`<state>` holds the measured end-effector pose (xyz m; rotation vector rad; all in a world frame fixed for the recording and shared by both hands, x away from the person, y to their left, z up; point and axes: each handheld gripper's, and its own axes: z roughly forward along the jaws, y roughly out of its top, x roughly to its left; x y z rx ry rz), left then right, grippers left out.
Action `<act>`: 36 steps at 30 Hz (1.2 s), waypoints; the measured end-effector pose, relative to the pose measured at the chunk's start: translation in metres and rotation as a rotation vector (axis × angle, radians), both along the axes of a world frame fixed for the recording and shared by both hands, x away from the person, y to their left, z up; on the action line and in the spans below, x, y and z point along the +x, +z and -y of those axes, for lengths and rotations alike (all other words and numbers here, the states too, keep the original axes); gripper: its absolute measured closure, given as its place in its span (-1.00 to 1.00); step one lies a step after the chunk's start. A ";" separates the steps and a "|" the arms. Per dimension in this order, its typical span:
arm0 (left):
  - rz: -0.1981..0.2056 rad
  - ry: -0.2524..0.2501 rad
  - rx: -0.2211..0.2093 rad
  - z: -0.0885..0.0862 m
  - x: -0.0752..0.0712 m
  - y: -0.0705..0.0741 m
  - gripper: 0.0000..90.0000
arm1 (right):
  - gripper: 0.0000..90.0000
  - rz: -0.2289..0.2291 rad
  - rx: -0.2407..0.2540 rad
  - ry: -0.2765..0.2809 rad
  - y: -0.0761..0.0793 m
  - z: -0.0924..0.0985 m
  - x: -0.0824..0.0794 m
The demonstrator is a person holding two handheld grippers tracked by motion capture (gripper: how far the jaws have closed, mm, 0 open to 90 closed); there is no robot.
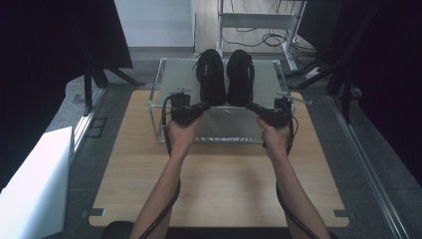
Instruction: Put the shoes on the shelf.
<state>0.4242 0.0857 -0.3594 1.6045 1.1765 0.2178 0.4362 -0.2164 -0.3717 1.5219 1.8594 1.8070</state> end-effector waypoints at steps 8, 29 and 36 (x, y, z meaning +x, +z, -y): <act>0.040 -0.040 -0.020 -0.005 -0.017 -0.001 0.36 | 0.62 0.011 -0.009 0.042 0.001 0.003 -0.012; 0.096 -0.064 0.140 -0.023 -0.056 -0.013 -0.68 | -0.24 0.108 -0.214 0.116 -0.003 0.021 -0.047; 0.115 -0.045 0.189 -0.028 -0.068 -0.018 -0.84 | -0.48 0.107 -0.273 0.146 -0.008 0.027 -0.058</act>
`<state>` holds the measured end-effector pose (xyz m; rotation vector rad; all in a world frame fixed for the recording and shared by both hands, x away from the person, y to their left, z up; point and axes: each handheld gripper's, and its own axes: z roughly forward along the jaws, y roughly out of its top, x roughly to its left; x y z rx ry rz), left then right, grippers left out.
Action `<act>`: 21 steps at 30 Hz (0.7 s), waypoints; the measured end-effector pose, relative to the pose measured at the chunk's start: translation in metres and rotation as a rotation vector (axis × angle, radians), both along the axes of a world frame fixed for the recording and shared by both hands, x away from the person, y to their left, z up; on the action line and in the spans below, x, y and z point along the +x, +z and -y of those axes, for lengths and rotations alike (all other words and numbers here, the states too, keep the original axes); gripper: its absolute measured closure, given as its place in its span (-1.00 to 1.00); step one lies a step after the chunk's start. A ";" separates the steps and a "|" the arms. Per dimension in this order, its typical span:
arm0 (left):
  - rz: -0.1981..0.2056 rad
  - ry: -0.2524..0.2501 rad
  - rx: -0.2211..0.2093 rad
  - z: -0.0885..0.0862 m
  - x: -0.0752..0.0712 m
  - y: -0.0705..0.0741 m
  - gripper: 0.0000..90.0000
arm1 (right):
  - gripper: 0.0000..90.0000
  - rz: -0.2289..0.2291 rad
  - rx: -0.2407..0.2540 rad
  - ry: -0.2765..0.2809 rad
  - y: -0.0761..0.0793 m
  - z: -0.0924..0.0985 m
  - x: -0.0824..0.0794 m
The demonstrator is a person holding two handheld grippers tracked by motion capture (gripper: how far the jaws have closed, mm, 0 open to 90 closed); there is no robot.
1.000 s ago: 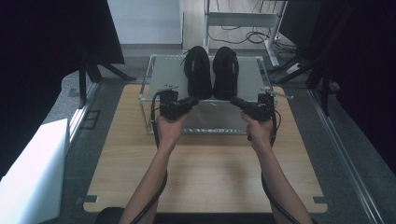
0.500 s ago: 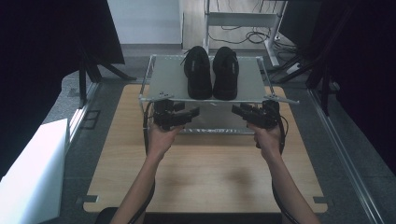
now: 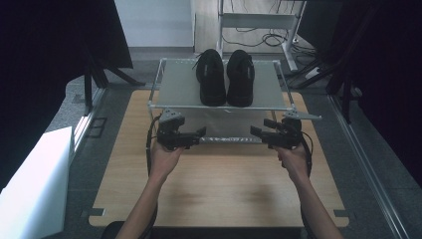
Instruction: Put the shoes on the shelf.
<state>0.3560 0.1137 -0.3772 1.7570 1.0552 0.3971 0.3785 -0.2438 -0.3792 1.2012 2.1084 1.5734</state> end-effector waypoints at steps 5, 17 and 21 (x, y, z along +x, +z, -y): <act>0.015 0.000 0.053 -0.003 -0.010 -0.002 -0.96 | -0.68 0.014 -0.072 0.031 -0.004 0.004 -0.010; 0.044 -0.004 0.134 -0.015 -0.036 -0.009 -1.00 | -0.80 0.006 -0.140 0.085 -0.014 0.023 -0.036; 0.048 -0.016 0.112 -0.022 -0.044 -0.016 -1.00 | -0.88 0.002 -0.161 0.086 -0.020 0.029 -0.045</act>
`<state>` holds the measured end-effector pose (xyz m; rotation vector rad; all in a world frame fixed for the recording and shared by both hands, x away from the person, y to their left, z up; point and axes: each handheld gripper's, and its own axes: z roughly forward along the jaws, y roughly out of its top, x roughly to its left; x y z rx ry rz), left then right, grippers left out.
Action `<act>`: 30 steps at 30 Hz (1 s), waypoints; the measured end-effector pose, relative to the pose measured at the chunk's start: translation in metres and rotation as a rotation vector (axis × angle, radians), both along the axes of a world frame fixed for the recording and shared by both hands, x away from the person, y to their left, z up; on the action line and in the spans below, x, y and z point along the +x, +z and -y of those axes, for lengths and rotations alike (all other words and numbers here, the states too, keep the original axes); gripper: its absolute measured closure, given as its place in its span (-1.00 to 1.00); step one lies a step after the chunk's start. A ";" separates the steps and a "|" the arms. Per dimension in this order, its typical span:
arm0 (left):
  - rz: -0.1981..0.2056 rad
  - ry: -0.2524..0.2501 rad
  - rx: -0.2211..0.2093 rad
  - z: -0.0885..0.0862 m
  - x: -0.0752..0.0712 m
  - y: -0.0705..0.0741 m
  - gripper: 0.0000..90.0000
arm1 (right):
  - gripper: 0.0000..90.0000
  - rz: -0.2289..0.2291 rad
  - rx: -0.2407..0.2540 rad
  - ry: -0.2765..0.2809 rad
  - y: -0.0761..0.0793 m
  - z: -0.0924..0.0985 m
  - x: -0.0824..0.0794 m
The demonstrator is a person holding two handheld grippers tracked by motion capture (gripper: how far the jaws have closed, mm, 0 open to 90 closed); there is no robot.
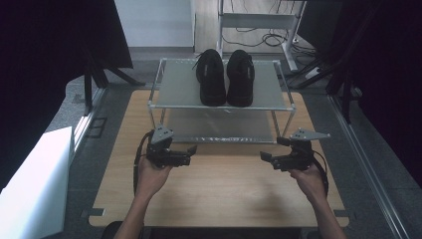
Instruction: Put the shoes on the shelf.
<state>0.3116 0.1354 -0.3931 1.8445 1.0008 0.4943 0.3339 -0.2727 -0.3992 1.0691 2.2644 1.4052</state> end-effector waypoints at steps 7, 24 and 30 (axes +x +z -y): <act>-0.001 -0.002 0.007 -0.008 -0.015 -0.017 -1.00 | -1.00 -0.021 -0.035 -0.009 -0.018 0.006 -0.012; -0.038 -0.020 0.082 0.000 -0.039 -0.073 -1.00 | -1.00 -0.036 -0.064 -0.034 -0.071 0.002 -0.034; -0.072 -0.029 0.137 0.008 -0.039 -0.093 -1.00 | -1.00 -0.066 -0.138 -0.018 -0.091 -0.006 -0.037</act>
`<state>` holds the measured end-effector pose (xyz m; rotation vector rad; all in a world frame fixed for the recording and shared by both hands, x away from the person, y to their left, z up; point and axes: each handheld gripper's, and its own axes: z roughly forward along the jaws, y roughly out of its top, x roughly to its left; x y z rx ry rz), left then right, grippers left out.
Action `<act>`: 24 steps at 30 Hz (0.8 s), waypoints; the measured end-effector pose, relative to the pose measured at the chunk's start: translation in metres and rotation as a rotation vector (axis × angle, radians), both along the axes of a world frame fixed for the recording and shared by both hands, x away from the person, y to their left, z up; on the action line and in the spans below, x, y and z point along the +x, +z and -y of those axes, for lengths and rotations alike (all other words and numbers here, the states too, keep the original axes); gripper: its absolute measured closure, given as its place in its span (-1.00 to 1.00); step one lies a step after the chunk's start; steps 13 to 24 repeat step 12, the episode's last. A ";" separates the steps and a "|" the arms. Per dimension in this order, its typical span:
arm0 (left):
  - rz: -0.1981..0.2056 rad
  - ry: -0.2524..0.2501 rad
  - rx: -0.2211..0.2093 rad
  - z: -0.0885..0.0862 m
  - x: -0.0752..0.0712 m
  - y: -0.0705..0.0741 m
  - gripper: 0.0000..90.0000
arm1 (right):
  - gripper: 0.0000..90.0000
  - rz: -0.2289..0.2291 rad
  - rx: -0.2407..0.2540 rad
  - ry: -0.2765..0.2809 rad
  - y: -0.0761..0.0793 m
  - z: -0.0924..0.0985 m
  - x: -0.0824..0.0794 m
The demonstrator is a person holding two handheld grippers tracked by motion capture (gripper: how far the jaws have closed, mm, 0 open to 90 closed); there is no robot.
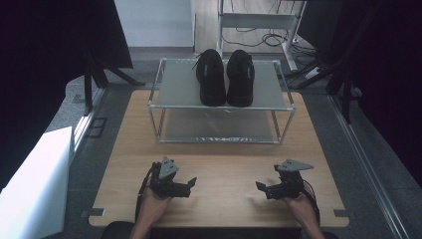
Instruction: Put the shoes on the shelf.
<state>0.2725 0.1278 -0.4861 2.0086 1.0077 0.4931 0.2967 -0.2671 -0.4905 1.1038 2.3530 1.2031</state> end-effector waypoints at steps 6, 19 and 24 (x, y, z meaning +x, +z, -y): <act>-0.065 0.003 0.069 0.007 0.001 -0.018 -1.00 | -1.00 -0.029 -0.068 0.030 -0.013 -0.007 -0.001; -0.090 -0.009 0.139 0.016 0.001 -0.025 -1.00 | -1.00 -0.057 -0.096 0.048 -0.019 -0.009 -0.001; -0.090 -0.009 0.139 0.016 0.001 -0.025 -1.00 | -1.00 -0.057 -0.096 0.048 -0.019 -0.009 -0.001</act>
